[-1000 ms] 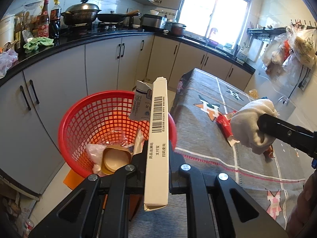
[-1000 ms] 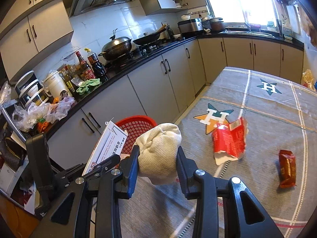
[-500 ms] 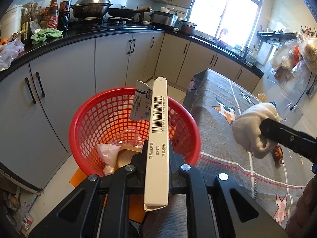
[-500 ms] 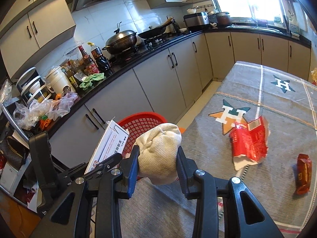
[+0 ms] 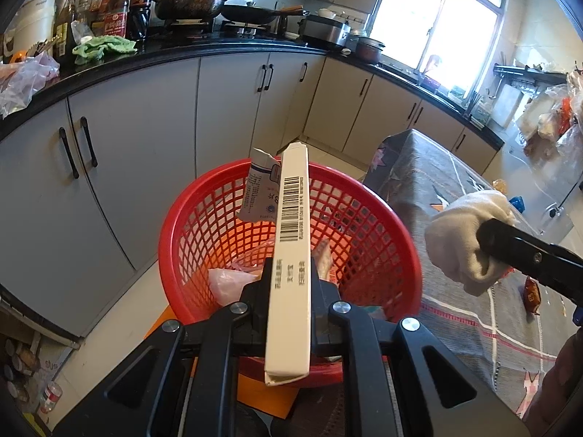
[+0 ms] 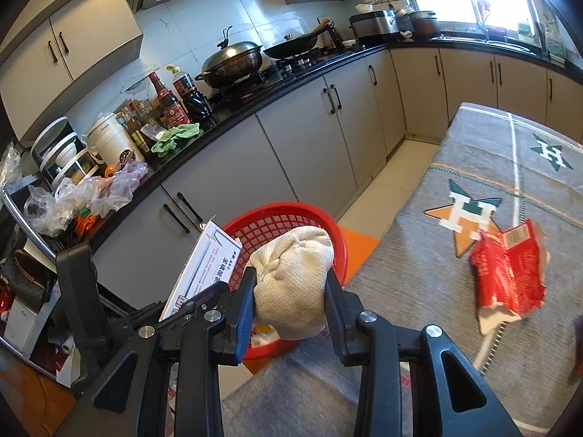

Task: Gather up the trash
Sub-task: 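Carry the white box and cloth ball over the red basket with both tools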

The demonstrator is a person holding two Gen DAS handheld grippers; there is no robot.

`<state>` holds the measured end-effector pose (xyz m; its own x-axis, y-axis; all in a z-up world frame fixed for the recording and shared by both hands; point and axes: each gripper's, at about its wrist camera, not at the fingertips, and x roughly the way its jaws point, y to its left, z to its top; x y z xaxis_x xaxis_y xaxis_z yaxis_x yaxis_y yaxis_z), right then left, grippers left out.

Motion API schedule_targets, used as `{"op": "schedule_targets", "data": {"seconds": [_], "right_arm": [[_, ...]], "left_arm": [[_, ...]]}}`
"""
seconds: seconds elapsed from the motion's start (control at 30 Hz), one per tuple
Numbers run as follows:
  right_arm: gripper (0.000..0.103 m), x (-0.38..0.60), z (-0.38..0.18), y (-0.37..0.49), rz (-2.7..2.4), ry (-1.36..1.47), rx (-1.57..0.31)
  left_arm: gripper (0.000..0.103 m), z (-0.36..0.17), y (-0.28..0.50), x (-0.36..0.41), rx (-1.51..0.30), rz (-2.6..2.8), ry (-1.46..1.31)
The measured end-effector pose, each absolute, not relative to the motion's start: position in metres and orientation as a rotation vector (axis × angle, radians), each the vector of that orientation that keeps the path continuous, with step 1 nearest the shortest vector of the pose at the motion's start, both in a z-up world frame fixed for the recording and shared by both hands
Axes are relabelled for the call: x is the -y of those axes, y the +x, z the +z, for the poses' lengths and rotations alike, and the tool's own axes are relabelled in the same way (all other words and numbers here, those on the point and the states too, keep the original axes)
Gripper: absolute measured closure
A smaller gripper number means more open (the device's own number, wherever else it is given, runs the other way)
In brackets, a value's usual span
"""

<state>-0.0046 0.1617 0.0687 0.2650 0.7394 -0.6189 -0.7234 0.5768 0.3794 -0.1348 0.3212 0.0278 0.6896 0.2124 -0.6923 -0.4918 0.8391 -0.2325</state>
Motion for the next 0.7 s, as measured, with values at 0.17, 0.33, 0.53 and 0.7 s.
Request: {"op": "schedule_targets", "data": {"seconds": [0.17,0.33,0.53,0.7], "right_arm": [[0.065,-0.176,0.061,0.002,0.989,0.031,-0.869],[0.064,-0.191,0.058,0.007,0.988,0.034,-0.871],[0.064,-0.201,0.047,0.009,0.986,0.01,-0.882],[0.064,-0.205,0.039,0.013,0.989,0.006,-0.902]], "left_arm": [[0.09,0.026,-0.131,-0.324,-0.715,0.413,-0.422],[0.09,0.023,-0.127,-0.328,-0.721,0.419,-0.421],[0.09,0.016,-0.121,-0.333,-0.739,0.425,-0.421],[0.09,0.009,-0.115,-0.334,-0.754,0.426,-0.426]]}}
